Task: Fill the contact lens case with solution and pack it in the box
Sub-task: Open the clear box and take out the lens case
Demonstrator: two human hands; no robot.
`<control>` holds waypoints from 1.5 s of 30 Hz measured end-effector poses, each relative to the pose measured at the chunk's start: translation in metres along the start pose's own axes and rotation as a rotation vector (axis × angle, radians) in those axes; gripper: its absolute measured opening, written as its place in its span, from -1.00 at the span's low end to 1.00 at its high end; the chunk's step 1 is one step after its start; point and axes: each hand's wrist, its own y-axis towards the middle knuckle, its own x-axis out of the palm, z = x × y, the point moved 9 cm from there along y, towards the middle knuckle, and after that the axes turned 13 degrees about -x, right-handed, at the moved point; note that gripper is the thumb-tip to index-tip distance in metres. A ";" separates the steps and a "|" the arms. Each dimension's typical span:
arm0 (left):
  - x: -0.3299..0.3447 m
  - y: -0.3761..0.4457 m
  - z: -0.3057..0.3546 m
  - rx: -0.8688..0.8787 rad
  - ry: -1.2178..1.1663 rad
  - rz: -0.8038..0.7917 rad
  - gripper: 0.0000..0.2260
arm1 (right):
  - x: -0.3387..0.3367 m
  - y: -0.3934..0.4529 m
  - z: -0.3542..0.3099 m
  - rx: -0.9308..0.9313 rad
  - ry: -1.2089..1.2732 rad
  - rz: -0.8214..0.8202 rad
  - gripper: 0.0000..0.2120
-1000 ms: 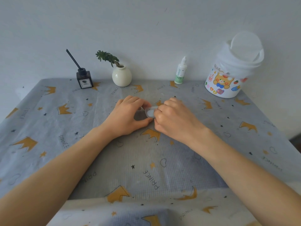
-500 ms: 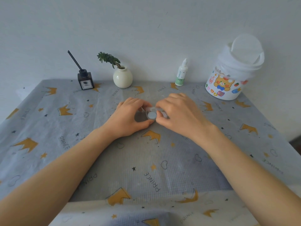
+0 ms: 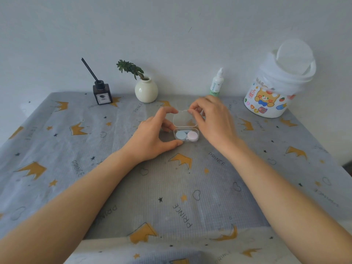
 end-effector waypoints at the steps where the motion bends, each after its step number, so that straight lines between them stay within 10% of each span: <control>1: 0.000 0.000 0.000 0.003 0.008 -0.001 -0.40 | 0.002 0.000 0.001 0.004 0.009 -0.002 -0.90; 10: 0.000 0.000 0.001 0.019 0.075 0.029 -0.51 | -0.006 -0.011 0.008 0.054 0.177 0.073 -0.97; 20: -0.001 -0.002 0.002 0.021 0.095 0.062 -0.50 | 0.016 -0.043 0.015 0.141 0.202 -0.216 -0.73; 45: -0.002 0.003 -0.002 -0.006 0.148 0.068 -0.50 | 0.006 -0.049 0.029 0.353 0.652 -0.048 -0.85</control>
